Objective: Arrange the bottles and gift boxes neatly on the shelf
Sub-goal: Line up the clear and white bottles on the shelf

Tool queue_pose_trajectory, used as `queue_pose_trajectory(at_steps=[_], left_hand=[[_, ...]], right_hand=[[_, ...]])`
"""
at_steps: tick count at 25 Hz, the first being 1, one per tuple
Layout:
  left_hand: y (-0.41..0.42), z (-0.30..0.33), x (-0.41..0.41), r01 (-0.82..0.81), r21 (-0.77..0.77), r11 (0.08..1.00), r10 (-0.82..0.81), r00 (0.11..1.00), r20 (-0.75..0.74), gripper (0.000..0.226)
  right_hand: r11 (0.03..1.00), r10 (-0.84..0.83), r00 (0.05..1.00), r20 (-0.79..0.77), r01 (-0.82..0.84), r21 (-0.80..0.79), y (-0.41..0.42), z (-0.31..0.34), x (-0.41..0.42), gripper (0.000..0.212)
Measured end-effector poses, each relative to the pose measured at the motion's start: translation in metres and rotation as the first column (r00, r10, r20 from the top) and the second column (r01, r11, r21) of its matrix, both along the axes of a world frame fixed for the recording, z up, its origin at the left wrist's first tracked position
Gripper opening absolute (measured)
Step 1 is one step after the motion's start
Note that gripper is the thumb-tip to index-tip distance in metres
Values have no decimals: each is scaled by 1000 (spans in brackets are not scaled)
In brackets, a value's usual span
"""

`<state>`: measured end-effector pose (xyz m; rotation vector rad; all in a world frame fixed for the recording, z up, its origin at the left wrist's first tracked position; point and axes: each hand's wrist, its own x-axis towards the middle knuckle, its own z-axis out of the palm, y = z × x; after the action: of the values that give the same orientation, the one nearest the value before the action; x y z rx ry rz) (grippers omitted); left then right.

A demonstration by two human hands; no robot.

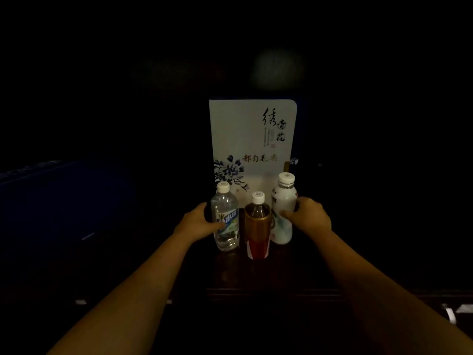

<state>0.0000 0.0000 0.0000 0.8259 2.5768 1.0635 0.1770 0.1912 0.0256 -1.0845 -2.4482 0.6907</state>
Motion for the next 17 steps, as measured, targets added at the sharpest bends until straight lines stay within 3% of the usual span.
queue_pose_trajectory(at_steps=[2,5,10,17], left_hand=[[15,0,-8,8,72,997,-9,1000,18,83],[31,-4,-13,11,167,986,-24,996,81,70],[37,-8,-10,-19,280,960,-20,991,136,67],[23,-5,8,-112,343,933,66,988,141,61]], right_hand=[[997,-58,992,-114,53,-49,15,0,-9,54],[992,15,974,-228,-43,-122,28,-7,-25,58],[973,38,917,-398,-125,-195,41,-24,-34,73],[979,-27,902,-431,-64,-195,35,-22,-23,71]])
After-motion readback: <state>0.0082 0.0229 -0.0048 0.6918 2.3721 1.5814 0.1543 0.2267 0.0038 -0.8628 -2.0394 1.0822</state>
